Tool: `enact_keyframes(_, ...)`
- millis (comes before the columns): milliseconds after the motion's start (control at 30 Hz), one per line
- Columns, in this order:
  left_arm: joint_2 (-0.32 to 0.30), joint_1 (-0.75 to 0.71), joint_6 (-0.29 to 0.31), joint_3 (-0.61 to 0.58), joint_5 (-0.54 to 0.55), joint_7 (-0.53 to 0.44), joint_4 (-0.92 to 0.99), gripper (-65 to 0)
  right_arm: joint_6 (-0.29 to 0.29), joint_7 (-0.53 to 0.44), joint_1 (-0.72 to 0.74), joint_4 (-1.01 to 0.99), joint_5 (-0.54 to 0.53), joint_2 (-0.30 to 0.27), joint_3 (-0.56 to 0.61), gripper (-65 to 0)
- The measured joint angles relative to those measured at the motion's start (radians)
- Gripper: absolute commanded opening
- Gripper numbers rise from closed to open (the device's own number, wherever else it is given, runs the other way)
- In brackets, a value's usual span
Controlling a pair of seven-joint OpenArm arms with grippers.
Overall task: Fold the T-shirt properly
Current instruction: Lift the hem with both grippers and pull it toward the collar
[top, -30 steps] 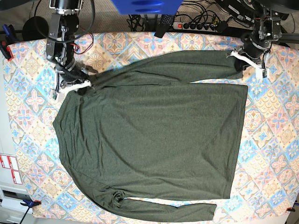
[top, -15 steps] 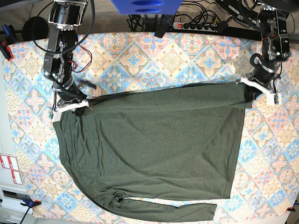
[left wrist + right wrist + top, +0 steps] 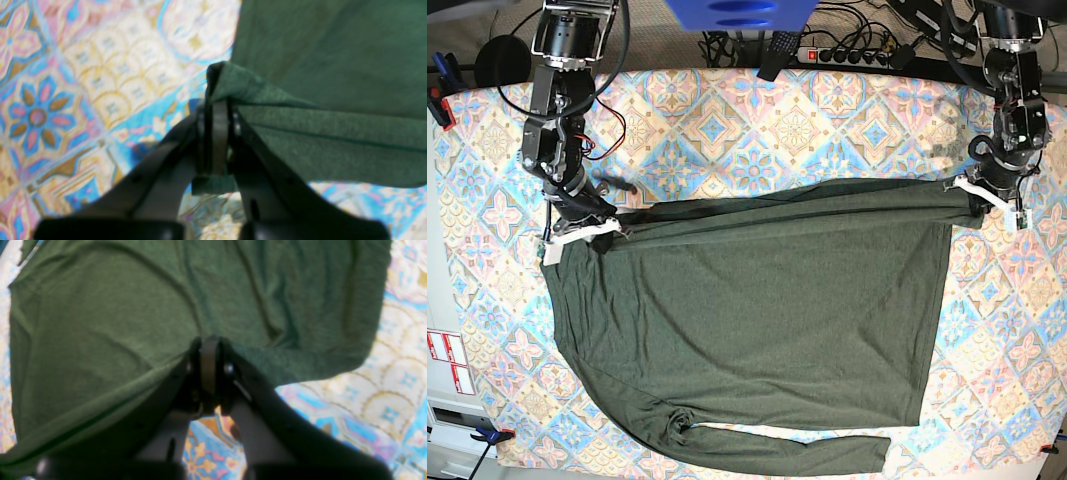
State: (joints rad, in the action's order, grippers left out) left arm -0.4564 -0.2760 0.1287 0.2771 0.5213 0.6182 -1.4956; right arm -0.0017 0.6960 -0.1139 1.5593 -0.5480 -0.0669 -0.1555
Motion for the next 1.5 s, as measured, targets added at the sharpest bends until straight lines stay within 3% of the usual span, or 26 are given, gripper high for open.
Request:
enact_keyframes(133, 0.000, 0.011, 0.003, -0.001, -0.003, -0.003, 0.003, -64.4, -0.003, 0.000, -0.002, 0.000, 0.001, 0.000, 0.000, -64.8)
enact_keyframes(233, 0.000, 0.010, 0.003, -0.001, -0.036, -0.005, 0.004, -59.8, -0.003, 0.000, -0.004, 0.000, 0.001, 0.000, 0.003, -64.8)
enact_keyframes(700, 0.000, -0.027, -0.005, -0.001, -0.050, 0.000, 0.004, -19.9, -0.004, -0.003, -0.008, 0.000, 0.002, -0.003, 0.006, -64.8)
enact_keyframes(833, 0.003, -0.051, -0.005, -0.001, -0.051, 0.003, 0.005, -12.7, -0.003, -0.004, -0.016, 0.000, 0.002, -0.003, 0.006, -64.8)
enact_keyframes(1300, 0.014, 0.057, -0.003, -0.142, -0.052, -0.006, 0.127, -11.4, -0.007, -0.004, -0.031, 0.000, 0.008, -0.003, 0.006, -64.8)
enact_keyframes(1500, 0.052, 0.088, -0.014, -0.148, -0.059, -0.016, 0.171, -11.5, -0.007, -0.003, -0.045, 0.005, 0.008, -0.003, 0.007, -64.8)
